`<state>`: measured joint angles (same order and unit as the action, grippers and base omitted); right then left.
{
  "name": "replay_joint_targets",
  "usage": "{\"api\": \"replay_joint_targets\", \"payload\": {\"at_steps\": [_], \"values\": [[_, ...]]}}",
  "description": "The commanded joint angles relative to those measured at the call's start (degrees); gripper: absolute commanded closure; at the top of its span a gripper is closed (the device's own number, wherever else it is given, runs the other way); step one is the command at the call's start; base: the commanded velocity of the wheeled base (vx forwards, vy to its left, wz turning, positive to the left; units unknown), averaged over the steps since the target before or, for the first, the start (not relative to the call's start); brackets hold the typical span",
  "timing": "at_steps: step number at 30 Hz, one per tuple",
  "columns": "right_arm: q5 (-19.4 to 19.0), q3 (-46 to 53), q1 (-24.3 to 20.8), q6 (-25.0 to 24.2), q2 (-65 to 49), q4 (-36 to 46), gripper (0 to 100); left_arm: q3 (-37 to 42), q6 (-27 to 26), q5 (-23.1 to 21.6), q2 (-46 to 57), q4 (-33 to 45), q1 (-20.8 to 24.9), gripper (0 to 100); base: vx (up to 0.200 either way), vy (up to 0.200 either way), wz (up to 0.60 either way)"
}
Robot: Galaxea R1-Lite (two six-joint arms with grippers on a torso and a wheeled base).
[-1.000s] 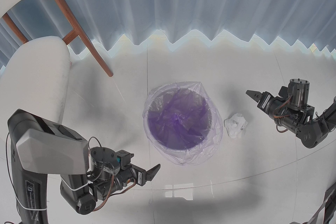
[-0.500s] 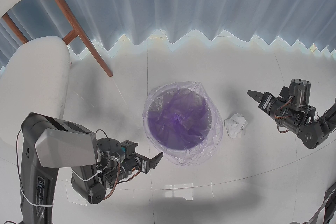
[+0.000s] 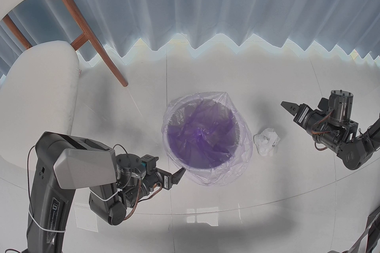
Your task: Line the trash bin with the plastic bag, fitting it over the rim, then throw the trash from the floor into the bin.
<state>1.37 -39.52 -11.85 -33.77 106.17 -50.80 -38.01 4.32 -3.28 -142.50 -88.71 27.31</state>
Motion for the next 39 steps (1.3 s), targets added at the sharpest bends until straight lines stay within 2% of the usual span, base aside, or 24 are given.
{"api": "replay_joint_targets", "payload": {"at_steps": [1, 9, 15, 20, 21, 23, 28, 30, 32, 36, 39], "values": [[0.13, 0.59, -0.02, -0.07, -0.70, 0.00, 0, -1.80, 0.08, -0.15, -1.64, -0.06, -1.12, 0, 0.000, 0.000, 0.00], [0.22, 2.78, -0.10, -0.07, -2.19, 0.00, 0, -5.32, -0.01, -2.43, -2.88, 2.05, -4.28, 0, 0.000, 0.000, 0.00], [0.22, 2.87, -0.28, -0.07, -2.28, 0.00, 0, -6.11, -0.54, -2.26, -2.26, 8.47, -4.72, 0, 0.000, 0.000, 0.00], [0.22, 3.40, -0.46, -0.07, -2.28, 0.09, 0, -10.33, -2.12, -1.29, -1.91, 18.84, -5.95, 0, 0.000, 0.000, 0.00], [0.22, 3.40, -0.46, -0.07, -2.28, 0.09, 0, -10.33, -2.12, -1.29, -1.91, 18.84, -5.95, 0, 0.000, 0.000, 0.00], [0.22, 3.93, -0.46, -0.07, -2.46, 0.09, 0, -13.58, -2.65, 0.38, -2.17, 22.88, -6.21, 0, 0.000, 0.000, 0.00], [0.22, 4.28, -0.37, -0.07, -2.37, 0.00, 0, -11.21, -2.65, 0.03, -0.33, 21.56, -6.13, 0, 0.000, 0.000, 0.00], [0.22, 4.28, -0.37, -0.07, -2.11, 0.00, 0, -4.88, -2.73, -0.50, 3.80, 17.34, -6.13, 0, 0.000, 0.000, 0.00], [0.13, 4.37, -0.37, -0.07, -2.02, 0.00, 0, 0.48, -3.61, -3.40, 7.50, 14.00, -6.39, 0, 0.000, 0.000, 0.00], [0.13, 4.63, -0.37, -0.25, -1.58, 0.00, 0, 2.06, -10.29, -7.18, 9.96, 11.72, -8.23, 0, 0.000, 0.000, 0.00], [0.22, 5.16, -0.63, -0.25, -1.31, 0.00, 0, 1.27, -15.83, -12.10, 9.34, 11.37, -9.20, 0, 0.000, 0.000, 0.00]]}}
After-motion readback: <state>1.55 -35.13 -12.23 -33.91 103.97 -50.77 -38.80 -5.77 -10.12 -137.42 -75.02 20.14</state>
